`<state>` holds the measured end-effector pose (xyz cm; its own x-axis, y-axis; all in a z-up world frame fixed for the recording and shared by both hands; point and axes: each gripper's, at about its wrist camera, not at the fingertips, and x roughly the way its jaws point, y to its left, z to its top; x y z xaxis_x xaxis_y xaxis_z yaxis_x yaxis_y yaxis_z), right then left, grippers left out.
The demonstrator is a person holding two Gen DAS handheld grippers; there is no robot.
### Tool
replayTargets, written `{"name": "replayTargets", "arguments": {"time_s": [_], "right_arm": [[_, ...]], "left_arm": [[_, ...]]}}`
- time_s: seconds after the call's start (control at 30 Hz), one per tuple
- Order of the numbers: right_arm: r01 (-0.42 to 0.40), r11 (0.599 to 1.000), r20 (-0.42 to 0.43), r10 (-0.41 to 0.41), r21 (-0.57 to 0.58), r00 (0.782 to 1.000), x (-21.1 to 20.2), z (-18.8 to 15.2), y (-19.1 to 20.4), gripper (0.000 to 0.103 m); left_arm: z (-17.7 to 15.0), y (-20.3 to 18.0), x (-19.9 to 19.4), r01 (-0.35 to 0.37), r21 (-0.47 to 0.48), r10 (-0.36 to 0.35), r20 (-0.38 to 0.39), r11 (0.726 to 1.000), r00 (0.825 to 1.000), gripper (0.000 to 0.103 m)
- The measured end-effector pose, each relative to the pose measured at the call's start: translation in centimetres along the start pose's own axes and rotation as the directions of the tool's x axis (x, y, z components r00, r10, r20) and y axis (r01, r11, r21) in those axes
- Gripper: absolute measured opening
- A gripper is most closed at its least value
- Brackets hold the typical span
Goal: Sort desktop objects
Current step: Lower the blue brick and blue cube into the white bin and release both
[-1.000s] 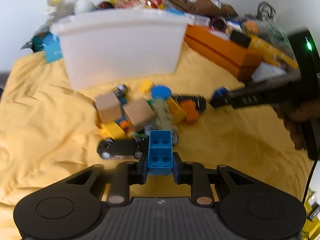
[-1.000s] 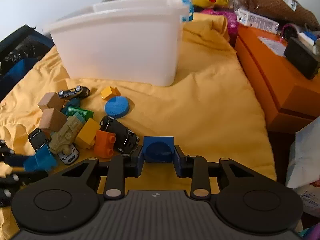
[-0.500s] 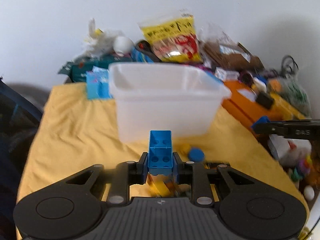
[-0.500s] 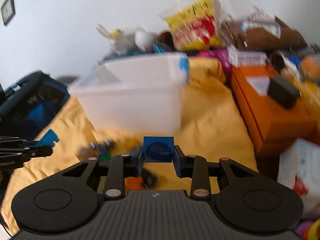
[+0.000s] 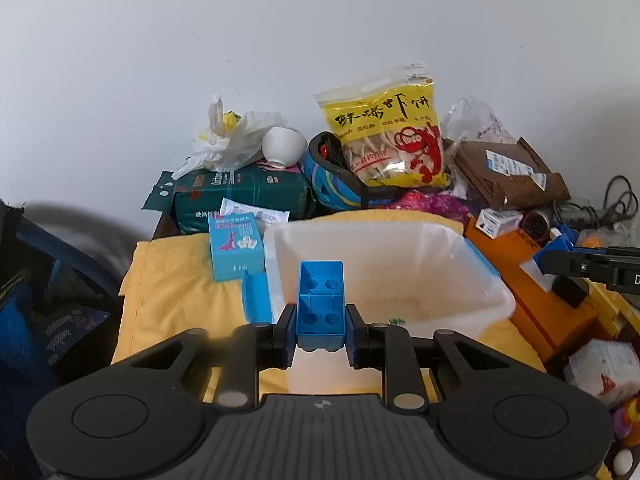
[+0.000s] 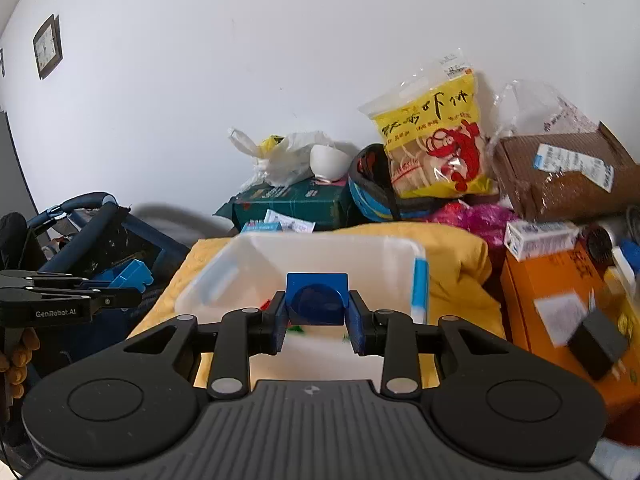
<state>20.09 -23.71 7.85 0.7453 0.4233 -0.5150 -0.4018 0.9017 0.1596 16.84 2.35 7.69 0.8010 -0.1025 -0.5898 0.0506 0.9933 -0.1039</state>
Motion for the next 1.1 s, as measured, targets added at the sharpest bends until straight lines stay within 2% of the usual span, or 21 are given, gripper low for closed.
{"name": "replayTargets", "arguments": {"time_s": [0.27, 0.37, 0.5, 0.63, 0.67, 0.73, 0.77, 0.8, 0.87, 1.0, 1.1], "right_arm": [[0.017, 1.0, -0.089, -0.018, -0.007, 0.996, 3.3, 4.2, -1.5, 0.034], [0.032, 0.999, -0.1, -0.035, -0.028, 0.994, 4.6, 4.7, -1.5, 0.034], [0.028, 0.999, -0.112, -0.032, -0.038, 0.993, 5.6, 5.1, -1.2, 0.034], [0.019, 1.0, -0.163, -0.023, -0.024, 0.986, 7.2, 5.3, -1.2, 0.034], [0.019, 1.0, -0.18, -0.022, -0.016, 0.983, 7.8, 5.3, -1.2, 0.034], [0.046, 0.999, -0.217, -0.048, -0.015, 0.975, 9.0, 5.3, -1.2, 0.038], [0.064, 0.998, -0.217, -0.067, -0.022, 0.974, 9.3, 5.2, -1.2, 0.052], [0.072, 0.997, -0.208, -0.076, -0.026, 0.975, 9.4, 5.2, -1.2, 0.062], [0.062, 0.998, -0.204, -0.065, -0.02, 0.977, 9.3, 4.9, -1.4, 0.061], [0.043, 0.999, -0.186, -0.041, 0.003, 0.982, 7.7, 3.7, -1.4, 0.061], [0.031, 0.999, -0.146, -0.034, -0.019, 0.989, 5.2, 1.3, -1.4, 0.062]], "left_arm": [[4.1, 0.7, 2.7, 0.02, -0.028, -0.02, -0.022, 0.999, 1.0, 0.027], [4.6, 0.7, 4.2, 0.031, -0.032, -0.032, -0.041, 0.999, 0.999, 0.027], [5.5, 0.8, 5.3, 0.012, -0.056, -0.014, -0.047, 0.998, 0.999, 0.027], [6.5, 0.2, 6.5, 0.02, -0.045, -0.024, -0.078, 0.999, 0.997, 0.027], [6.7, 0.0, 6.9, 0.024, -0.037, -0.027, -0.094, 0.999, 0.995, 0.029], [6.9, -0.6, 7.9, 0.017, -0.016, -0.019, -0.128, 1.0, 0.992, 0.051], [6.9, -0.8, 8.2, -0.002, -0.002, 0.002, -0.132, 1.0, 0.991, 0.065], [6.7, -1.0, 8.2, -0.029, 0.009, 0.03, -0.117, 1.0, 0.993, 0.068], [6.4, -1.0, 7.9, -0.04, 0.02, 0.042, -0.092, 0.999, 0.995, 0.068], [4.3, -0.4, 6.6, -0.019, 0.023, 0.021, -0.076, 1.0, 0.997, 0.068], [1.1, -0.3, 4.4, -0.012, 0.066, 0.014, -0.03, 0.998, 0.999, 0.068]]}}
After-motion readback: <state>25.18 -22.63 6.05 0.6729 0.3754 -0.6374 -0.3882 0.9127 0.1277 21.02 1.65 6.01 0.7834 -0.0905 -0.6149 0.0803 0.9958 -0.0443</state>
